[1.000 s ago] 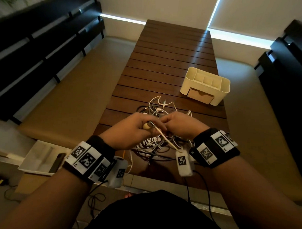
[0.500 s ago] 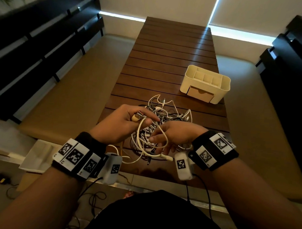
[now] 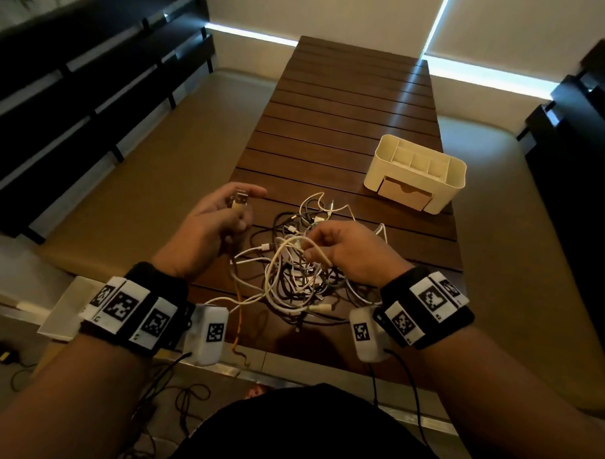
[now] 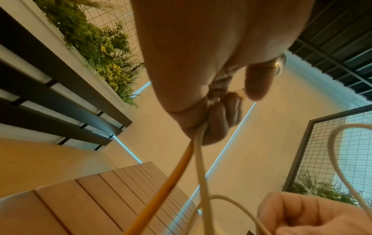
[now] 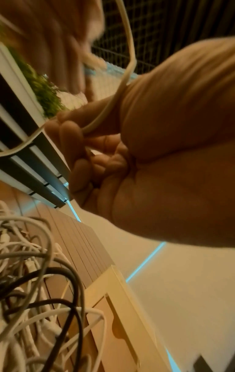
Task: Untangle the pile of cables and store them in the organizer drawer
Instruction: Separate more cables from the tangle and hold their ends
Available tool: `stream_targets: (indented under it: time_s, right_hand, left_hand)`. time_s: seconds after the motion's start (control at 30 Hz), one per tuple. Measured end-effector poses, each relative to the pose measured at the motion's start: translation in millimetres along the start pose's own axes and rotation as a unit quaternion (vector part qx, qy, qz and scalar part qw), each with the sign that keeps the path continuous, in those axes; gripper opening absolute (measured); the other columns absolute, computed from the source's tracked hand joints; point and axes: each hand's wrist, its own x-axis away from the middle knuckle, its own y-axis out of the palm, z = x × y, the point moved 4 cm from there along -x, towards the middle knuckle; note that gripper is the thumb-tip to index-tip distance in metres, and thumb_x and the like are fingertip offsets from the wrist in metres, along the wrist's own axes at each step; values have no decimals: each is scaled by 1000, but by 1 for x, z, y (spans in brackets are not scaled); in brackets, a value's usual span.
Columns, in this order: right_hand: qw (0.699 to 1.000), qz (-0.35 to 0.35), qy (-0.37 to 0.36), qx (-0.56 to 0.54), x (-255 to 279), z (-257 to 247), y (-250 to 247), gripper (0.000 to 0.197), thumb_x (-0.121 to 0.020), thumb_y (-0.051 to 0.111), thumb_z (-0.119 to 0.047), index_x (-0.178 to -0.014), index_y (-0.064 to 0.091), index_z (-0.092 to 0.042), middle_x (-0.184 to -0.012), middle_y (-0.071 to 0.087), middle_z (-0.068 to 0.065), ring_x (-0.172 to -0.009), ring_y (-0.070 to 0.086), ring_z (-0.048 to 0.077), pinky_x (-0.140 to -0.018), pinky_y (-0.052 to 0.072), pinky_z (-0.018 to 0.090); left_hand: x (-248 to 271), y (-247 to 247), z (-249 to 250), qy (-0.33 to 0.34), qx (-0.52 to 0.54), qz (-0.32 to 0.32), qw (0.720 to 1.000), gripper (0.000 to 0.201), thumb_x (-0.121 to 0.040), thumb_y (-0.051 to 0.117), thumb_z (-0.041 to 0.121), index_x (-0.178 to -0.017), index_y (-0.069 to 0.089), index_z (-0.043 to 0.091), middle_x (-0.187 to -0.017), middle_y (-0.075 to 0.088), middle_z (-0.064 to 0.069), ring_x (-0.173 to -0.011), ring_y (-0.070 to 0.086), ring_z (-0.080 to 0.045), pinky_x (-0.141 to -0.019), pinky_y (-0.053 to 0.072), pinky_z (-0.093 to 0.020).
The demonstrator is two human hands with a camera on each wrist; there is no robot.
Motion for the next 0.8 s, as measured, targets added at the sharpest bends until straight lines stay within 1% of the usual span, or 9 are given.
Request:
stream_targets:
  time_s: [0.03, 0.1, 0.17, 0.23, 0.27, 0.43, 0.63, 0.73, 0.8]
  right_hand:
    - [1000, -17, -4, 25, 1, 0, 5, 9, -96, 63, -22, -103, 69, -22, -95, 69, -8, -89, 65, 7, -74, 51, 24]
    - [987, -118, 1, 109, 3, 4, 21, 11, -96, 63, -26, -105, 69, -26, -98, 66, -14, -91, 59, 1, -76, 44, 22]
    - [941, -257, 23, 218, 10, 13, 37, 14, -94, 65, -32, -107, 71, -31, -102, 67, -19, -95, 57, -1, -81, 41, 24]
    - [901, -312, 53, 296, 12, 24, 37, 18, -95, 63, -38, -110, 72, -33, -107, 69, -16, -98, 58, 2, -83, 41, 28]
    - [901, -297, 61, 311, 10, 26, 33, 20, -97, 61, -39, -113, 71, -33, -108, 70, -13, -99, 59, 5, -83, 43, 29]
    - [968, -105, 58, 220, -7, 21, 0, 25, -98, 54, -47, -113, 67, -31, -96, 67, -14, -91, 63, 4, -74, 46, 22]
    - [962, -147, 78, 216, -13, 32, 33, 36, -94, 62, -48, -123, 62, -27, -108, 64, -8, -88, 61, 8, -75, 49, 26]
    - [957, -149, 75, 237, -15, 41, 50, 35, -93, 64, -49, -119, 63, -26, -101, 65, -8, -80, 61, 5, -68, 46, 26]
    - [958, -171, 88, 212, -16, 47, 61, 25, -95, 65, -41, -111, 66, -22, -92, 71, -6, -73, 69, 6, -67, 49, 26]
  left_hand:
    - [0, 1, -1, -3, -5, 11, 1000, 50, -74, 43, 8, -121, 57, 10, -67, 46, 6, -55, 34, -13, -53, 26, -31]
    - [-1, 6, -1, -10, -19, 23, 999, 39, -85, 44, 11, -121, 60, 12, -71, 46, 4, -58, 37, -12, -56, 28, -32]
    - [-1, 11, -1, -22, -33, 29, 999, 27, -99, 43, 7, -119, 61, 14, -70, 44, 4, -57, 39, -9, -56, 30, -28]
    - [-2, 15, -2, -29, -50, 28, 998, 29, -103, 38, 3, -118, 60, 16, -69, 44, 3, -57, 40, -9, -55, 33, -25]
    - [-2, 16, -2, -31, -56, 26, 998, 30, -104, 37, 4, -118, 59, 17, -70, 45, 3, -58, 41, -9, -55, 34, -24]
    - [-1, 18, 0, -29, -55, 39, 997, 29, -104, 38, 5, -118, 59, 18, -70, 45, 3, -61, 43, -11, -56, 36, -24]
    - [2, 17, 2, -15, -12, 67, 998, 29, -104, 38, 5, -116, 61, 18, -69, 46, 5, -60, 44, -10, -55, 37, -22]
    - [6, 16, -1, -14, 7, 67, 998, 28, -104, 39, 7, -115, 62, 19, -72, 47, 4, -62, 45, -10, -59, 38, -24]
    - [8, 14, -5, -23, 32, 67, 997, 27, -104, 39, 8, -116, 62, 19, -74, 48, 3, -64, 46, -10, -62, 40, -25]
